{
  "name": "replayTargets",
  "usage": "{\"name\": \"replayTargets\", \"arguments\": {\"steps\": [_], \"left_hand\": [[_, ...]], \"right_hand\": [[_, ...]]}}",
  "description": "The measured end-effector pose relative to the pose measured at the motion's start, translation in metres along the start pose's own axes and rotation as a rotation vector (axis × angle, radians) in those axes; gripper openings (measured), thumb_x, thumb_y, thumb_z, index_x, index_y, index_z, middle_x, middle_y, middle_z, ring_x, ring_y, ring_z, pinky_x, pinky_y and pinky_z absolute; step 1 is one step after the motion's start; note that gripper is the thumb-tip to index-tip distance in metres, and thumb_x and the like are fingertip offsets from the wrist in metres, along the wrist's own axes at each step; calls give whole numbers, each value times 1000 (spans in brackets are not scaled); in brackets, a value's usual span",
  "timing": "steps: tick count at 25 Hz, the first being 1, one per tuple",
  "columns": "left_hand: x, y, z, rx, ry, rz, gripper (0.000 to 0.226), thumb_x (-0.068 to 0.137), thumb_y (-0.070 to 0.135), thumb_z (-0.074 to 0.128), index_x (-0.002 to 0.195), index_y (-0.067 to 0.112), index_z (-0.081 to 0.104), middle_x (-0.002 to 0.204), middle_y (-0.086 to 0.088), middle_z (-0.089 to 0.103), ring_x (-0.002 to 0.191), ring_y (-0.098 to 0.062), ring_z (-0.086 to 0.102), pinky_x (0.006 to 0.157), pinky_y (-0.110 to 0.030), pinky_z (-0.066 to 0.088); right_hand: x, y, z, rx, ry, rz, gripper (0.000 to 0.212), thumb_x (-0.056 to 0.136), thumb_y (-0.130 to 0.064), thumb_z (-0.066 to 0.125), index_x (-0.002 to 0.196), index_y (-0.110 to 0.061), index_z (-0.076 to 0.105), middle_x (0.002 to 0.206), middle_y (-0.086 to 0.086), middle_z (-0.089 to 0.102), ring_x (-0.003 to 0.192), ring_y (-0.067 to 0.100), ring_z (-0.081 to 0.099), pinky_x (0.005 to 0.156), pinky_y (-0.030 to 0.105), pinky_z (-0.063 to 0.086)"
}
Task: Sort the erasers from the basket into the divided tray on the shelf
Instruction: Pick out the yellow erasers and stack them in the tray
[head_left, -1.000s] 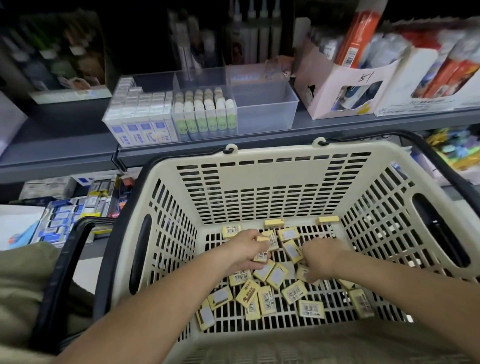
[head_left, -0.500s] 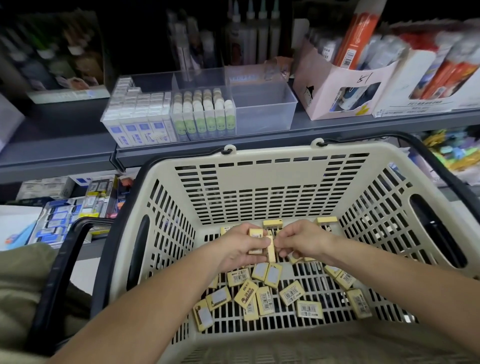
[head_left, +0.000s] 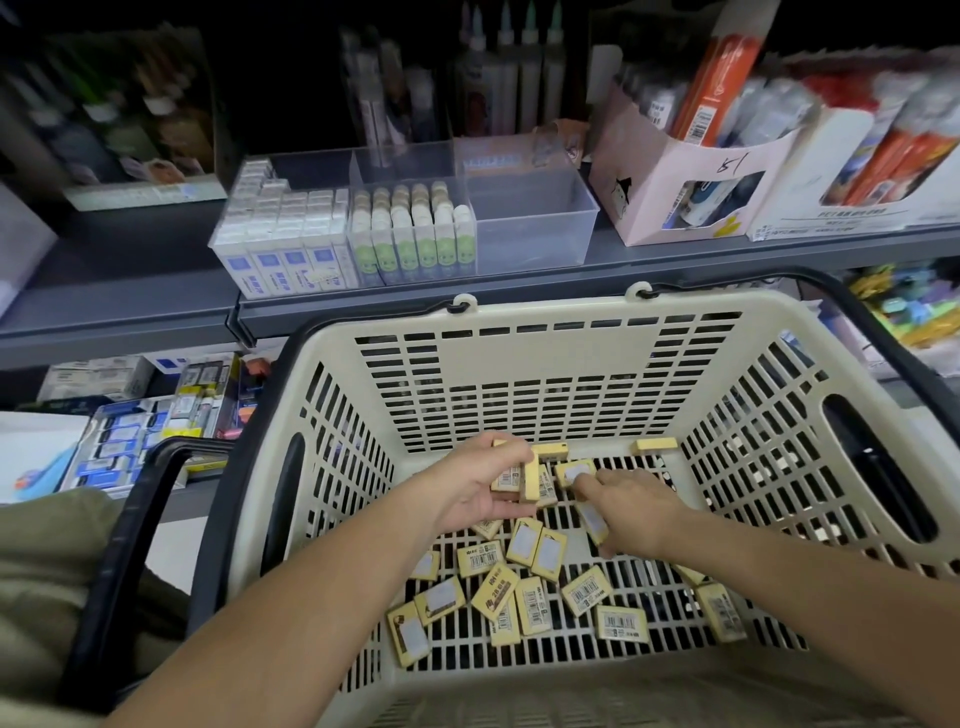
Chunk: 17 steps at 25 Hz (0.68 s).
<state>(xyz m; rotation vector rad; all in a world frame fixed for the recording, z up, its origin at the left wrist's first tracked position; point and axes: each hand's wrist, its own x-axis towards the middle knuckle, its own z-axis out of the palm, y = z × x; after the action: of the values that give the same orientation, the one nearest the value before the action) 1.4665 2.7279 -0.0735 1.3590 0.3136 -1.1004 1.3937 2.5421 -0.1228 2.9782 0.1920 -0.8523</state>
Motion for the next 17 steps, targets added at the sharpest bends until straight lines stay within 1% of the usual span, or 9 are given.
{"name": "replayTargets", "arguments": {"steps": [3, 4, 6, 7, 10, 12, 13, 15, 17], "left_hand": [[-7, 11, 0, -86, -40, 85, 26, 80, 8, 69, 101, 14, 54, 95, -14, 65, 73, -22, 67, 58, -32, 56], [-11, 15, 2, -84, -53, 116, 27, 80, 7, 70, 101, 14, 54, 91, -13, 67, 73, -21, 67, 59, -32, 57], [-18, 28, 9, -32, -68, 176, 25, 82, 5, 67, 102, 11, 55, 87, -10, 70, 73, -19, 68, 61, -33, 58], [-23, 36, 13, -3, -71, 210, 22, 84, 5, 64, 103, 10, 55, 86, -9, 71, 74, -18, 69, 63, -33, 59], [-43, 65, 17, 94, -46, 349, 15, 88, 2, 57, 101, 9, 54, 97, -14, 67, 77, -18, 68, 64, -32, 60], [-57, 83, 12, 138, -6, 469, 15, 88, 0, 55, 99, 11, 54, 103, -17, 64, 77, -17, 67, 62, -31, 59], [-62, 91, 9, 128, 10, 522, 15, 88, 0, 54, 98, 11, 53, 107, -20, 63, 80, -19, 66, 62, -31, 59], [-69, 105, 4, 120, 39, 635, 13, 90, 2, 53, 98, 12, 51, 112, -23, 61, 84, -22, 64, 62, -31, 58], [-68, 122, 2, 179, 95, 777, 12, 91, 7, 52, 98, 16, 50, 107, -18, 63, 77, -16, 66, 63, -28, 57]], "right_hand": [[-4, 3, -12, 4, -19, -51, 52, 80, -33, 63, 125, -20, 42, 111, 2, 55, 99, 21, 56, 74, 30, 46], [-6, 2, -21, 47, -15, -76, 41, 83, -30, 58, 121, -19, 46, 109, 2, 56, 98, 21, 57, 74, 31, 48], [-10, 0, -43, 142, 82, -142, 25, 89, -24, 49, 111, -14, 56, 106, 3, 61, 98, 21, 59, 80, 33, 49], [-12, -1, -56, 186, 160, -179, 23, 92, -22, 47, 109, -13, 59, 104, 3, 63, 96, 19, 60, 82, 30, 48], [-24, -3, -101, 370, 405, -224, 20, 94, -23, 49, 107, -14, 63, 97, -2, 68, 84, 8, 60, 74, 14, 41], [-33, 0, -129, 584, 465, -201, 17, 93, -22, 52, 106, -17, 63, 88, -7, 70, 80, 1, 65, 73, 8, 45], [-36, 1, -141, 680, 454, -211, 15, 93, -20, 53, 104, -18, 63, 84, -9, 70, 78, -2, 66, 73, 8, 47], [-41, 3, -164, 790, 454, -250, 11, 92, -16, 55, 98, -20, 62, 79, -8, 71, 76, -2, 67, 75, 13, 51], [-41, 7, -192, 783, 544, -273, 11, 91, -16, 56, 93, -25, 62, 76, -8, 71, 74, -2, 67, 73, 13, 51]]}}
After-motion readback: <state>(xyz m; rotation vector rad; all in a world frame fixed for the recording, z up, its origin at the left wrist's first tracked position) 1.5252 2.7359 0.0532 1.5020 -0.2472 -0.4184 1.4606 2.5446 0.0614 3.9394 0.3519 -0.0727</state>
